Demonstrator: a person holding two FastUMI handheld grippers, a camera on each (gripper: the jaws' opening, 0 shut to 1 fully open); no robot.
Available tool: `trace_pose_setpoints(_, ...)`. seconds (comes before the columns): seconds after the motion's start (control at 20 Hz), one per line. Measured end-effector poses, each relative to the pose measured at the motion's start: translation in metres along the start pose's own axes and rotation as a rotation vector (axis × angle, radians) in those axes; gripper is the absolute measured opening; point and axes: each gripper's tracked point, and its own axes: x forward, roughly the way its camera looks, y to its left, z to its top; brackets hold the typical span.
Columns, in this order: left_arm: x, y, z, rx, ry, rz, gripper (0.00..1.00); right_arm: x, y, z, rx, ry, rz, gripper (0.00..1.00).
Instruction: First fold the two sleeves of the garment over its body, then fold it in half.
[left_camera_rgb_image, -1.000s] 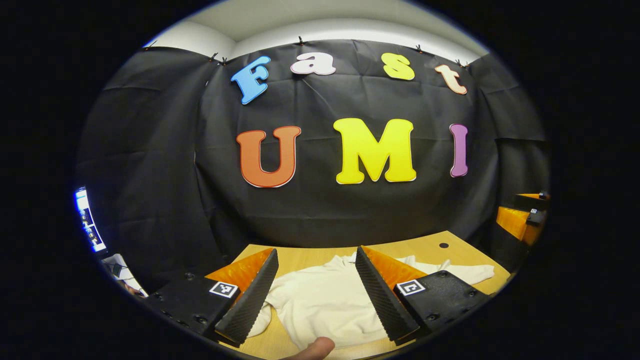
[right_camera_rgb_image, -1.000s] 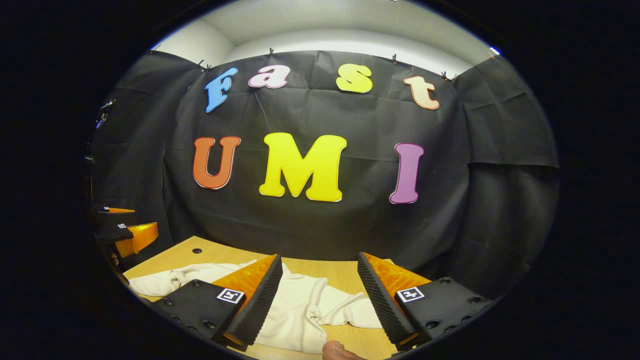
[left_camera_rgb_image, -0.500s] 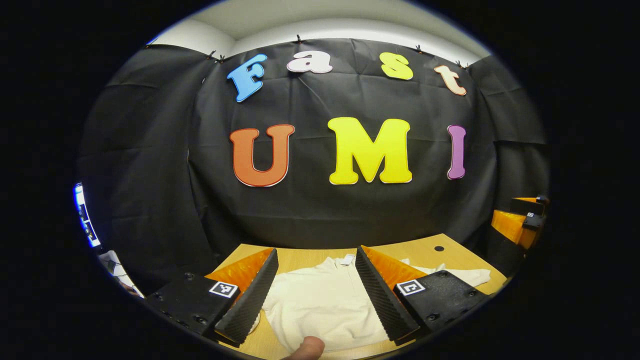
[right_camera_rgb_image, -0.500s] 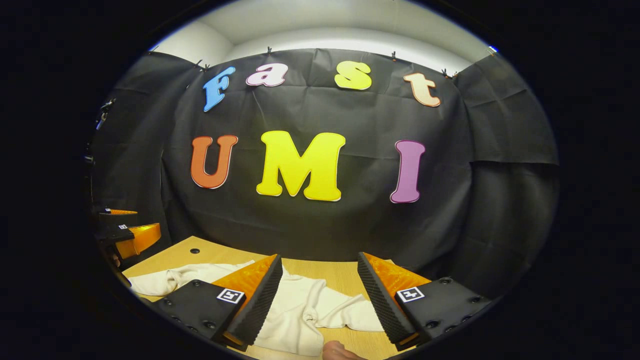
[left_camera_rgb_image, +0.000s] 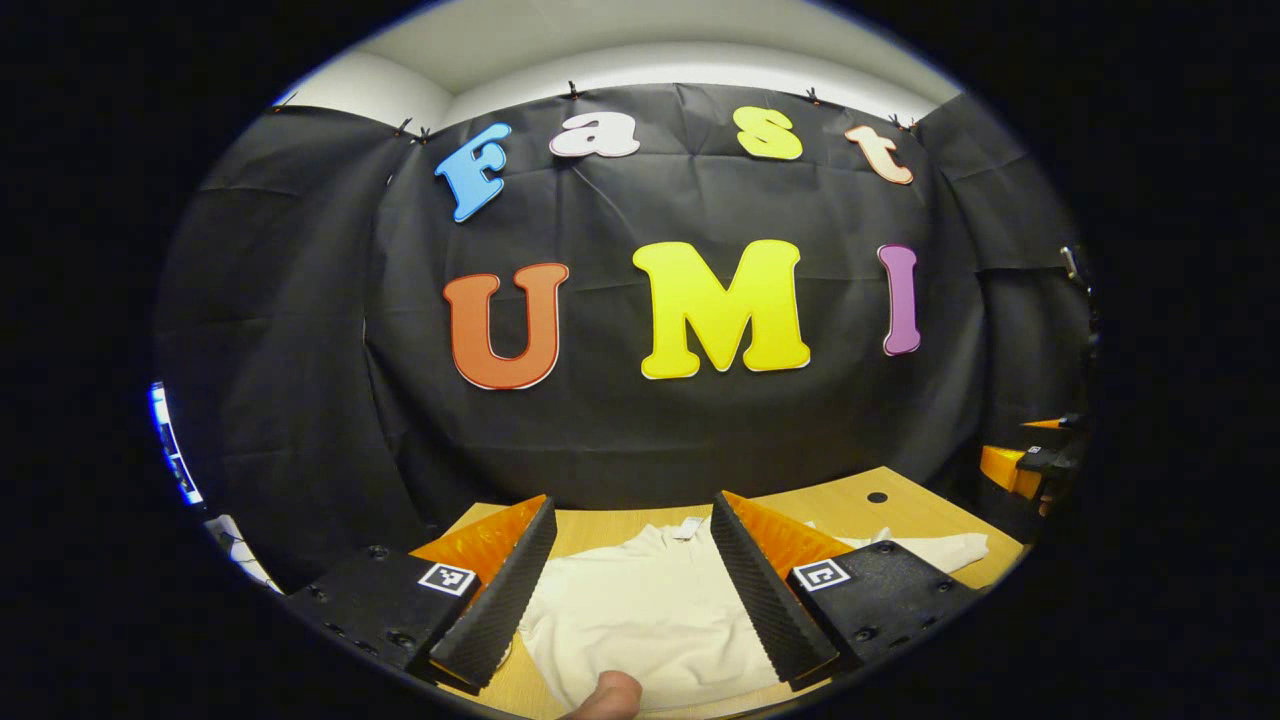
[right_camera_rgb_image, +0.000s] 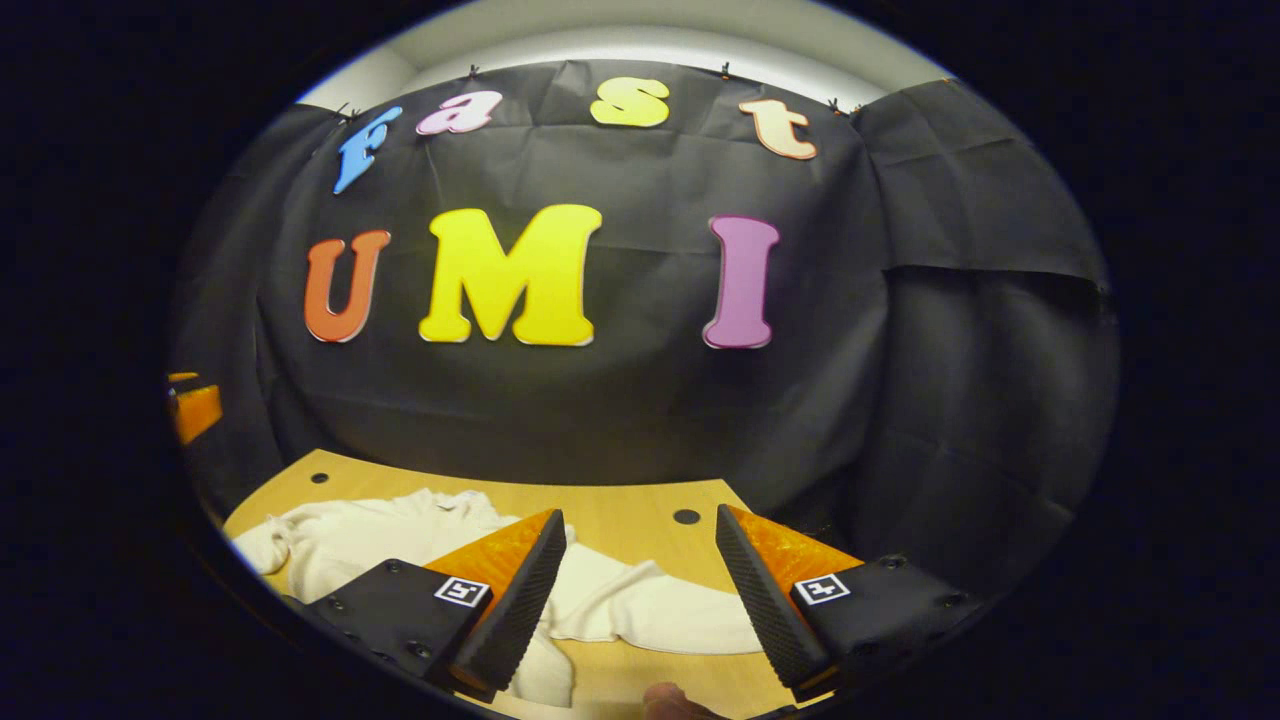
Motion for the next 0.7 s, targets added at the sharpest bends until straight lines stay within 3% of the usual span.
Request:
trace_pose_setpoints(0.3, -0.007, -0.034, 0.009, 0.01, 0.01, 0.037, 0.99, 0.052, -0.117, -0.126, 0.042, 0.276, -0.212, 0.94)
trace_pose_setpoints(0.7, -0.014, -0.063, 0.028, -0.017, -0.001, 0.142, 0.98, 0.092, -0.175, -0.245, 0.181, 0.607, -0.256, 0.95)
